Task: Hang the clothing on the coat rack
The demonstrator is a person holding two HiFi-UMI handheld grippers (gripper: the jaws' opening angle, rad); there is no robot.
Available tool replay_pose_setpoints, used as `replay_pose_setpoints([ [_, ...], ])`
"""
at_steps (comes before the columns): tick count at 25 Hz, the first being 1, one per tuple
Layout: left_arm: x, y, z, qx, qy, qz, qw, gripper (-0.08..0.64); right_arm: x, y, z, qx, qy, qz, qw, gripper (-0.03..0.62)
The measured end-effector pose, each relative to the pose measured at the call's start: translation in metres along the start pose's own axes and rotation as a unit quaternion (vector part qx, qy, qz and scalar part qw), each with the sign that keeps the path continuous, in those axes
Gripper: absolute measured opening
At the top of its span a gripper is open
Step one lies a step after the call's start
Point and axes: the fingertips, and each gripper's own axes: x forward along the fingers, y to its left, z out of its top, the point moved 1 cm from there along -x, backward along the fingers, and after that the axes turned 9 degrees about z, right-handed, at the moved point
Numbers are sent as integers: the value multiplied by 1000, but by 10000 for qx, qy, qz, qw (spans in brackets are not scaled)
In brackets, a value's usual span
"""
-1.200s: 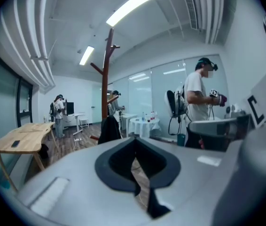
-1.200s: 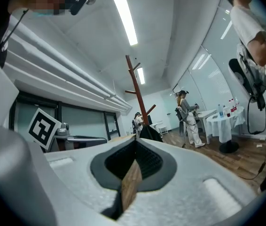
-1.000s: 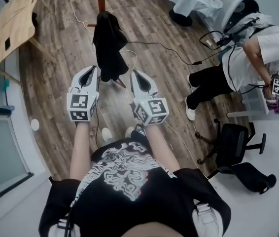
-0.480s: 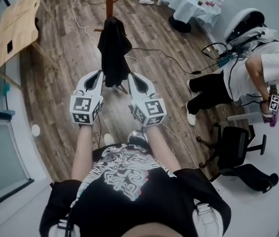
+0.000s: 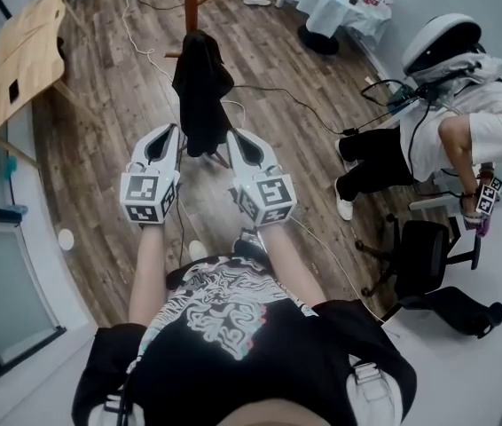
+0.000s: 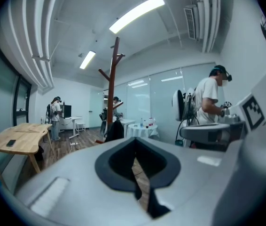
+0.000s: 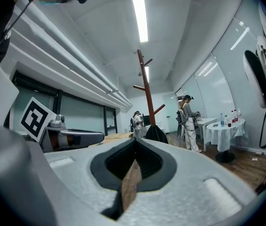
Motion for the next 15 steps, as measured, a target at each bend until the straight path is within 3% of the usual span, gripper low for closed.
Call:
replay_pose_setpoints([
  [15, 2, -1, 7, -112, 109, 122, 9998, -11, -1, -10, 7, 82, 29, 72, 9999, -2],
])
